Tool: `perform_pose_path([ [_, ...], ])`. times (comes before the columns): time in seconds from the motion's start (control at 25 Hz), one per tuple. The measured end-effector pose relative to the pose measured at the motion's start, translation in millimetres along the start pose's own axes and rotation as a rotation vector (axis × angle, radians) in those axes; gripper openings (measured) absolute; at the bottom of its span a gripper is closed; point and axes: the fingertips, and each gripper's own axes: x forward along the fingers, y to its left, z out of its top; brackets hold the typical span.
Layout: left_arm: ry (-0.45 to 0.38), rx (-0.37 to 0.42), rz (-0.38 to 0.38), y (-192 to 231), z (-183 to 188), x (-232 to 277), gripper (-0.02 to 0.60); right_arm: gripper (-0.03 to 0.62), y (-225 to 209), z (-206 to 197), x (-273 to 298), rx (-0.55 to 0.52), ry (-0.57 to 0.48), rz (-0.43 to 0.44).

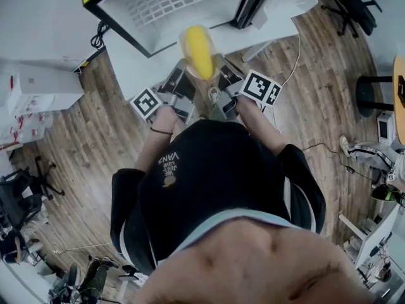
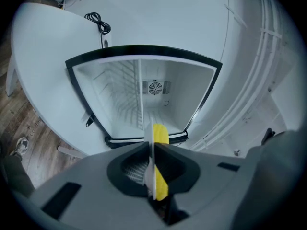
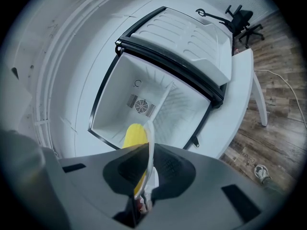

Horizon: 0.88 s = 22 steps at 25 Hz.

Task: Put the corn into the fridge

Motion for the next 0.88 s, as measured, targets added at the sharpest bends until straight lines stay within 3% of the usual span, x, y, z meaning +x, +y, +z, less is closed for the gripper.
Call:
perform_pose_path([
  [0.88, -0.049, 0.021, 0.004, 5, 43, 71, 0.037, 0.030, -12, 65, 59, -0.003, 0.035, 0.039],
])
